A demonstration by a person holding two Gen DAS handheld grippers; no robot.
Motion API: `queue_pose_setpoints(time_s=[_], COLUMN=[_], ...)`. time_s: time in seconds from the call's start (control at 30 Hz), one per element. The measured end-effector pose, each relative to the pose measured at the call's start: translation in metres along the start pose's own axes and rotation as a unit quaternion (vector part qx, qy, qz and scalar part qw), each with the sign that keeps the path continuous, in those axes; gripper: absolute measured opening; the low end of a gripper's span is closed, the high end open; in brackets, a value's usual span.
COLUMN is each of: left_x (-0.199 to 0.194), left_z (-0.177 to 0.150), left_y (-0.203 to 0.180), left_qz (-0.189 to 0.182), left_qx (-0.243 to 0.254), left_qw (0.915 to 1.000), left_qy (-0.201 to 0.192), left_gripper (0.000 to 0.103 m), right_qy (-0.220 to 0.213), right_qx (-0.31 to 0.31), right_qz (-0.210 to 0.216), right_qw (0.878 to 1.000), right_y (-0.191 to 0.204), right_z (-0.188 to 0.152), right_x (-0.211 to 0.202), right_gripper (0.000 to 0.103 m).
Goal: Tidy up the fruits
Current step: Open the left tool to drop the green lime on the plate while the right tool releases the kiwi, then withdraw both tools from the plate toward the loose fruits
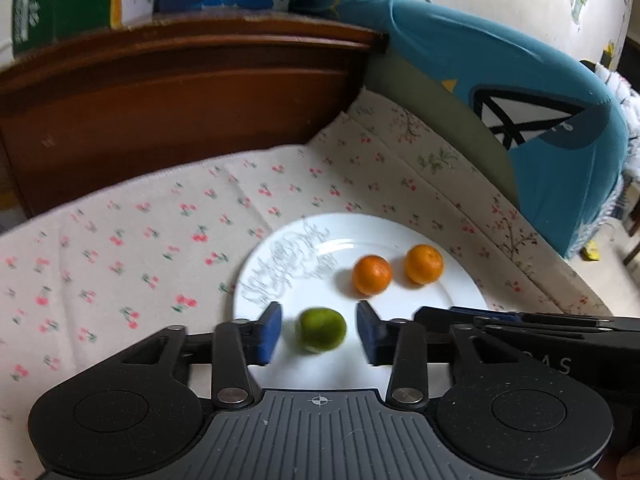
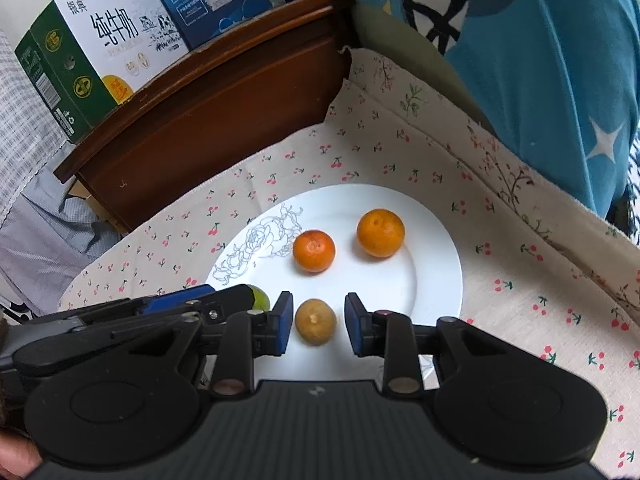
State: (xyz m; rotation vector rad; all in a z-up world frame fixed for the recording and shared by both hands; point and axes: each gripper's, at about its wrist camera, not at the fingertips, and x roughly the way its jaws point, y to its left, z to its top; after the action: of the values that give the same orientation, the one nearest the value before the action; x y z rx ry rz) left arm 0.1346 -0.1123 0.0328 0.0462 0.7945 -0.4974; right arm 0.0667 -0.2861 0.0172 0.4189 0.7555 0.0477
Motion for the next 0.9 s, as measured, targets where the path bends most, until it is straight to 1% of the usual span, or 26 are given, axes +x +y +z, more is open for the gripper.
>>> queue_pose_setpoints(time_s=[0.03,0.1,0.17,0.3,0.43,0.6,0.7,0.77,0.9], left_x=[-0.003,-0.009,-0.016,-0.03,-0.041,-0.058,-0.069,-0.078,-0.096], left_z=[0.001,0.003,0.004,0.003,-0.003,-0.016,-0.024,-0.029,-0.04], left_y=[0.0,0.003,0.006,0.011,0.013,0.018,0.023,0.028,0.037], left_qz=[0.007,0.007,0.007,0.016,0.027,0.042,0.053,0.053,0.064], left_qx=[-0.001,-0.007,-0.018,-0.024,-0.026,-0.028,-0.031,-0.037,-0.047], left_qw=[1.0,0.9999,0.9997,0.9995,0.9993,0.9987,0.9981,0.9979,0.9968], left_qy=[-0.005,-0.012,-0.013,-0.014,-0.005,-0.001,0.002,0.003,0.001], left_gripper=[0.053,0.058,0.068,0.07,0.075,0.075,0.075,0.075,0.075], right_qy=[-0.003,-0.005,-0.005,-0.006,-0.002,-0.005,-0.005,-0.003,-0.002], right_qx=[0.0,0.001,0.0,-0.008,-0.019,-0.024,-0.014,-0.005,-0.002], right_qz=[-0.001,0.002,0.005,0.009,0.012,0.013,0.01,0.011,0.011], right_qw=[1.0,1.0,1.0,1.0,1.0,1.0,1.0,1.0,1.0], right_y=[0.0,-0.001,-0.001,0.003,0.008,0.011,0.009,0.008,0.01], right_z=[0.001,0.001,0.002,-0.001,-0.006,-0.013,-0.018,-0.023,-0.034], right_x=[-0.001,-0.003,-0.004,-0.009,-0.017,-0.029,-0.035,-0.041,-0.053], right_gripper=[0.029,0.03,0.03,0.032,0.033,0.035,0.035,0.035,0.035])
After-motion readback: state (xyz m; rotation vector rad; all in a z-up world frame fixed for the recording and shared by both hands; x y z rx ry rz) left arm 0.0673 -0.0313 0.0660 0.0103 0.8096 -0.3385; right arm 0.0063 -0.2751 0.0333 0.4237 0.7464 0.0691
